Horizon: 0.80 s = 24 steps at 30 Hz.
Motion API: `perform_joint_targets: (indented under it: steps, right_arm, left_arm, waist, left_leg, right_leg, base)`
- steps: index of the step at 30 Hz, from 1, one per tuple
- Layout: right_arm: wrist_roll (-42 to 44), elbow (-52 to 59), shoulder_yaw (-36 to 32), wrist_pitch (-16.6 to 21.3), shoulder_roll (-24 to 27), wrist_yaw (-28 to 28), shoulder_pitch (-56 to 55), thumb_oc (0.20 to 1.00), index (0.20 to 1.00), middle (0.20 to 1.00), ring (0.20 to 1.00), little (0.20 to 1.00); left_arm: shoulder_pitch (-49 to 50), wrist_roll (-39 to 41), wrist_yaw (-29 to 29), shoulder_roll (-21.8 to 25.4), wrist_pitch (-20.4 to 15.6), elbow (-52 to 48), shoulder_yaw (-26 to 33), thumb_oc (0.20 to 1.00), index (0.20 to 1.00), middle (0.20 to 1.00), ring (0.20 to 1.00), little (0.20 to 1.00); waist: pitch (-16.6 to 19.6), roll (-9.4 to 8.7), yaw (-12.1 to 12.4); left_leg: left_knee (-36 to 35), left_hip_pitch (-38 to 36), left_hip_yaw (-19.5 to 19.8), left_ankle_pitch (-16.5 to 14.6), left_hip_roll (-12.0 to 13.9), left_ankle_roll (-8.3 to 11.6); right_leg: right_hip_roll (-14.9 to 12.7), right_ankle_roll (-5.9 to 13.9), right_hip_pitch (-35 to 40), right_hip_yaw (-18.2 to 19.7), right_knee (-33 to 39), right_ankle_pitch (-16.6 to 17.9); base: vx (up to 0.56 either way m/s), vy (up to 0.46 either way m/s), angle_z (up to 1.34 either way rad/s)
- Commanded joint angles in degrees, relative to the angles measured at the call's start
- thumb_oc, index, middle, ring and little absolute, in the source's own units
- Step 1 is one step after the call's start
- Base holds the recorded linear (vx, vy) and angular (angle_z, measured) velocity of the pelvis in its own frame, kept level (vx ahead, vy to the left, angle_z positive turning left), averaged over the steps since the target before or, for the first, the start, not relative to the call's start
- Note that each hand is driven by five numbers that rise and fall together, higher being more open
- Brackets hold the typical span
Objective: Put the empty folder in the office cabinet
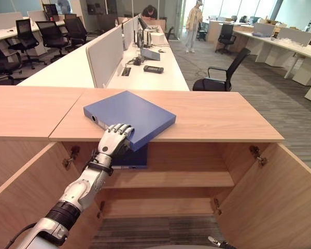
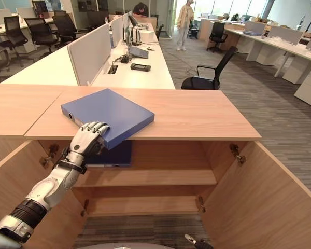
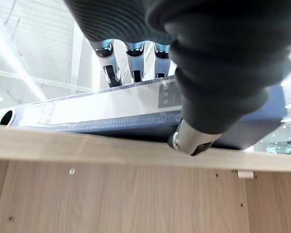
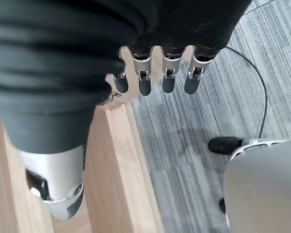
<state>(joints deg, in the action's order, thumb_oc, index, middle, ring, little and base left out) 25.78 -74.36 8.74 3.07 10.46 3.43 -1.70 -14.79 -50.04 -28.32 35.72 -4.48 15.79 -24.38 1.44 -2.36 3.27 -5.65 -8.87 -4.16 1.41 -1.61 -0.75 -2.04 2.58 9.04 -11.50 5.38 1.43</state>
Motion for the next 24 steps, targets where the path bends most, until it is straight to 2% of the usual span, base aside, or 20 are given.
perform_joint_targets:
  steps: [1,9,11,13,15,16,18,19,20,21,22,24]
  right_arm:
    - [-0.5,-2.2,1.9,1.1,0.3,0.6,4.5,1.0,1.0,1.0,1.0,1.0]
    - [-0.4,-2.3,1.8,1.0,0.1,0.6,4.4,1.0,1.0,1.0,1.0,1.0]
    - [-0.1,-2.5,1.4,1.1,0.0,0.8,4.6,1.0,1.0,1.0,1.0,1.0]
    - [0.6,-2.5,0.7,1.1,-0.2,0.9,4.7,1.0,1.0,1.0,1.0,1.0]
    - [1.7,-2.3,-0.2,1.3,-0.1,0.8,4.9,1.0,1.0,1.0,1.0,1.0]
    - [1.7,-2.3,-0.2,1.3,-0.1,0.7,4.9,1.0,1.0,1.0,1.0,1.0]
    - [2.4,-2.2,-0.8,1.4,0.2,0.5,4.4,1.0,1.0,1.0,1.0,1.0]
    - [2.7,-2.2,-1.3,1.3,0.6,0.4,4.0,1.0,1.0,1.0,1.0,1.0]
    - [2.7,-2.2,-1.2,1.3,0.6,0.3,4.0,1.0,1.0,1.0,1.0,1.0]
    - [2.8,-2.2,-1.5,1.3,1.0,0.3,3.7,1.0,1.0,1.0,1.0,1.0]
    - [2.8,-2.3,-1.5,1.3,1.0,0.3,3.7,1.0,1.0,1.0,1.0,1.0]
    - [2.6,-2.7,-2.0,1.0,1.4,0.0,3.6,1.0,1.0,1.0,1.0,1.0]
  left_arm:
    - [-1.9,0.9,2.5,-1.4,1.2,7.3,0.2,0.2,0.2,0.2,0.2,0.2]
    - [-0.1,3.0,3.0,-3.0,1.2,8.1,0.9,0.2,0.2,0.2,0.2,0.2]
    - [0.9,5.6,3.4,-4.0,0.7,6.7,1.8,0.2,0.2,0.2,0.2,0.2]
    - [2.5,9.7,4.7,-5.1,-1.0,1.8,3.4,0.2,0.2,0.2,0.2,0.2]
    - [6.2,18.4,10.2,-4.9,-5.9,-11.0,5.2,0.2,0.2,0.2,0.2,0.2]
    - [6.6,18.8,10.9,-4.7,-5.8,-11.8,5.6,0.2,0.2,0.2,0.2,0.2]
    - [10.4,26.3,15.2,-4.3,-7.6,-20.1,7.4,0.2,0.2,0.2,0.2,0.2]
    - [13.5,34.7,19.2,-4.6,-8.4,-27.0,9.2,0.2,0.2,0.2,0.2,0.2]
    - [13.9,35.1,19.7,-4.4,-8.2,-27.6,9.6,0.2,0.2,0.2,0.2,0.2]
    - [15.4,40.8,22.0,-3.8,-8.8,-32.8,10.7,0.2,0.2,0.2,0.2,0.2]
    - [15.7,41.1,22.3,-3.7,-8.6,-33.3,11.0,0.2,0.2,0.2,0.2,0.2]
    - [16.4,48.4,25.1,-2.4,-9.7,-38.8,11.9,0.2,0.2,0.2,0.2,0.2]
  waist:
    - [-1.6,-1.88,-0.6]
    - [-1.7,-1.9,-0.5]
    - [-1.8,-1.97,-0.4]
    - [-2.1,-2.04,-0.1]
    - [-2.5,-1.99,0.5]
    - [-2.5,-1.99,0.4]
    - [-2.9,-1.9,0.9]
    - [-3.2,-1.72,1.3]
    - [-3.2,-1.71,1.2]
    - [-3.4,-1.45,1.5]
    - [-3.4,-1.46,1.4]
    - [-3.6,-1.08,1.8]
  left_leg:
    - [0.6,-3.0,2.8,-5.8,0.5,-0.13]
    - [0.6,-3.0,2.8,-5.8,0.5,-0.14]
    - [0.6,-2.9,2.9,-5.8,0.4,-0.2]
    - [0.6,-2.8,3.2,-5.7,0.3,-0.26]
    - [0.6,-2.6,3.7,-5.6,0.3,-0.37]
    - [0.6,-2.6,3.7,-5.6,0.3,-0.38]
    - [0.6,-2.3,4.1,-5.4,0.2,-0.47]
    - [0.6,-2.1,4.4,-5.3,0.2,-0.53]
    - [0.6,-2.1,4.4,-5.3,0.2,-0.53]
    - [0.6,-2.0,4.8,-5.3,0.1,-0.59]
    - [0.6,-2.0,4.8,-5.3,0.1,-0.59]
    - [0.6,-2.0,5.0,-5.3,0.0,-0.61]
  right_leg:
    - [0.0,3.2,2.2,-0.6,-0.4,-2.0]
    - [-0.1,3.16,2.2,-0.8,-0.4,-1.9]
    - [0.0,3.13,2.2,-0.8,-0.4,-1.9]
    - [-0.1,3.07,2.2,-1.1,-0.4,-1.9]
    - [-0.1,3.07,2.1,-1.4,-0.4,-1.8]
    - [-0.1,3.07,2.1,-1.4,-0.4,-1.8]
    - [-0.2,3.06,2.0,-1.7,-0.4,-1.7]
    - [-0.3,3.05,1.9,-2.0,-0.4,-1.6]
    - [-0.3,3.06,1.9,-2.0,-0.4,-1.6]
    - [-0.4,3.03,1.9,-2.2,-0.4,-1.6]
    - [-0.3,3.03,1.9,-2.3,-0.4,-1.6]
    - [-0.4,3.06,1.9,-2.6,-0.4,-1.6]
  base:
    - [0.0,0.0,0.0]
    - [0.0,0.0,0.0]
    - [0.0,0.0,0.0]
    - [0.0,0.0,0.0]
    - [0.0,0.0,0.0]
    - [0.0,-0.004,0.03]
    - [-0.01,0.001,0.07]
    - [-0.02,0.004,0.06]
    - [-0.02,0.009,0.08]
    - [-0.01,0.006,0.13]
    - [-0.01,0.008,0.14]
    - [0.0,0.007,0.09]
